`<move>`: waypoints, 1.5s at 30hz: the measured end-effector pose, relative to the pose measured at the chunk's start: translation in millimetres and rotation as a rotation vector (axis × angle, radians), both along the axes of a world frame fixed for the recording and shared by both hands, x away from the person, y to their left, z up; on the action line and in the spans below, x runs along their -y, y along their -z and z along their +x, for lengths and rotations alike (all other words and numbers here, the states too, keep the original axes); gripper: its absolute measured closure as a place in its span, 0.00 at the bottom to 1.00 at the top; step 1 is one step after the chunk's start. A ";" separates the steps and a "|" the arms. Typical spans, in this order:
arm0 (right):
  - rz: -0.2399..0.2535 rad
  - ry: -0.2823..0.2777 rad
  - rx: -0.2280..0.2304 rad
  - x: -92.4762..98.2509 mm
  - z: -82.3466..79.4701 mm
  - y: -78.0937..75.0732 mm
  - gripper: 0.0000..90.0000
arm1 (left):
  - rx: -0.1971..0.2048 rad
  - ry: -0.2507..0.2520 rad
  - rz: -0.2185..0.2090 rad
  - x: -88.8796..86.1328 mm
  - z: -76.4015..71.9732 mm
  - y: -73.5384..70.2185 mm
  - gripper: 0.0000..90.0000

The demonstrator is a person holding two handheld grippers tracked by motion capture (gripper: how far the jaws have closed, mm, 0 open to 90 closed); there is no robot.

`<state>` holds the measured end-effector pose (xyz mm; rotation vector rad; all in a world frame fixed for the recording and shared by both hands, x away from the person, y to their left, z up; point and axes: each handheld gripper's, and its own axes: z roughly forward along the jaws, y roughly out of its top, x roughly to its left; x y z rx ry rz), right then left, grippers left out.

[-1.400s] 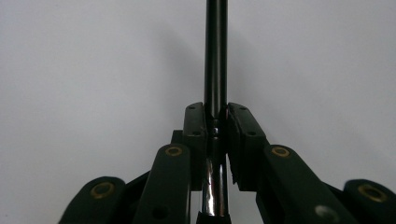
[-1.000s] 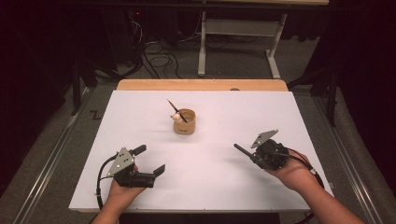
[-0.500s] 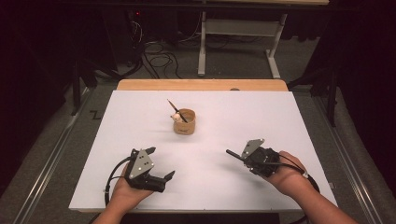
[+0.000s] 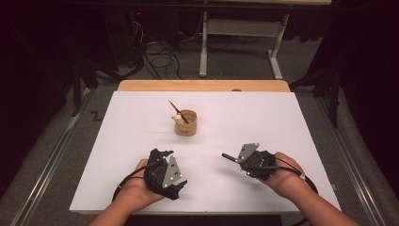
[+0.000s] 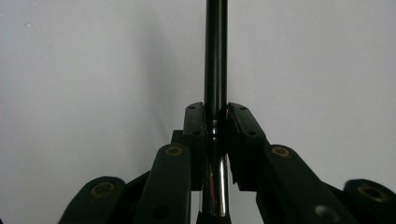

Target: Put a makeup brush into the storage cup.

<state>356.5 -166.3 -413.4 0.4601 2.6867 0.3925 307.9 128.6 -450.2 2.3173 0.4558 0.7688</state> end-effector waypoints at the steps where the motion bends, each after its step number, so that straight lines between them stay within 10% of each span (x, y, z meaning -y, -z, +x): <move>1: 0.001 -0.003 0.000 -0.7 0.0 -0.3 0.89 | -0.001 -0.001 -0.007 -0.2 0.3 -1.5 0.02; 7: 0.004 -0.020 0.000 -4.6 -0.9 0.1 0.89 | -0.009 -0.014 -0.039 -2.7 2.5 -5.3 0.02; 28: 0.021 -0.044 0.011 -15.8 -5.9 -6.6 0.89 | -0.131 -0.042 -0.352 -1.5 10.7 -5.4 0.04; 45: 0.022 -0.050 0.007 -18.4 -7.6 -7.8 0.89 | -0.198 -0.037 -0.496 -0.2 14.0 -2.0 0.04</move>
